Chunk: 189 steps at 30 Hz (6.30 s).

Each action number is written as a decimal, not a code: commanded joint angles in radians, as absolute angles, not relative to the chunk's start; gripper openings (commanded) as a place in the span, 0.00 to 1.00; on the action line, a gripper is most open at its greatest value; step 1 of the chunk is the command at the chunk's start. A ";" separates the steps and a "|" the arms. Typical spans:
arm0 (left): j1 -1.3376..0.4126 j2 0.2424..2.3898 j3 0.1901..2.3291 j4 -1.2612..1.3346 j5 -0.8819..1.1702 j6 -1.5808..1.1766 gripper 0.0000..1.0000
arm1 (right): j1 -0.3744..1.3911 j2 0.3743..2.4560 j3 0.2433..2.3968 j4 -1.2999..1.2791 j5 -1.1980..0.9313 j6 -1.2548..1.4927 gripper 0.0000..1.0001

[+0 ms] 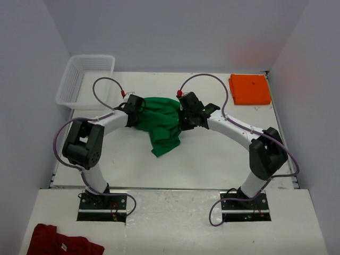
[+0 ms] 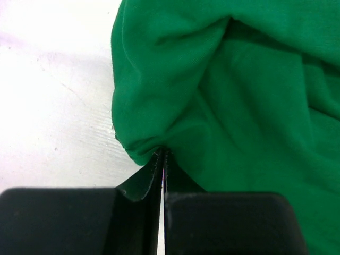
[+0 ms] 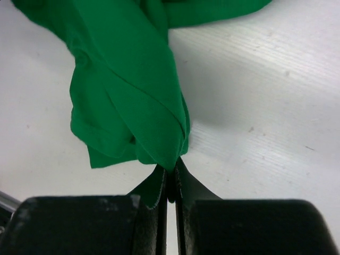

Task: Fold and stack the t-shirts
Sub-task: Flatten out the tshirt

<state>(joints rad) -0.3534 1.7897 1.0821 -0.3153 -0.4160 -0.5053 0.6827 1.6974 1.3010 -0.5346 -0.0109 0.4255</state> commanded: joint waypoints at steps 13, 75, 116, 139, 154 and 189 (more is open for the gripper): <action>-0.345 1.503 0.979 -0.261 -0.435 -0.512 0.81 | 0.618 1.522 1.318 -0.589 0.077 0.388 0.00; -0.362 0.721 1.442 -0.584 0.110 -0.241 0.00 | 0.606 0.944 1.898 -0.922 0.187 0.129 0.00; -0.405 1.638 1.493 -0.385 -0.609 -0.316 0.87 | 0.225 1.939 2.188 -0.819 0.167 0.152 0.67; -0.949 1.495 0.904 -0.730 -0.635 -0.848 0.27 | 0.445 1.204 1.100 -0.640 0.066 0.408 0.76; -1.091 1.608 0.897 -0.838 -0.667 -1.011 0.28 | 0.449 1.154 1.012 -0.606 0.051 0.410 0.76; -1.088 1.626 0.887 -0.825 -0.765 -1.048 0.00 | 0.457 1.173 0.965 -0.615 0.130 0.463 0.75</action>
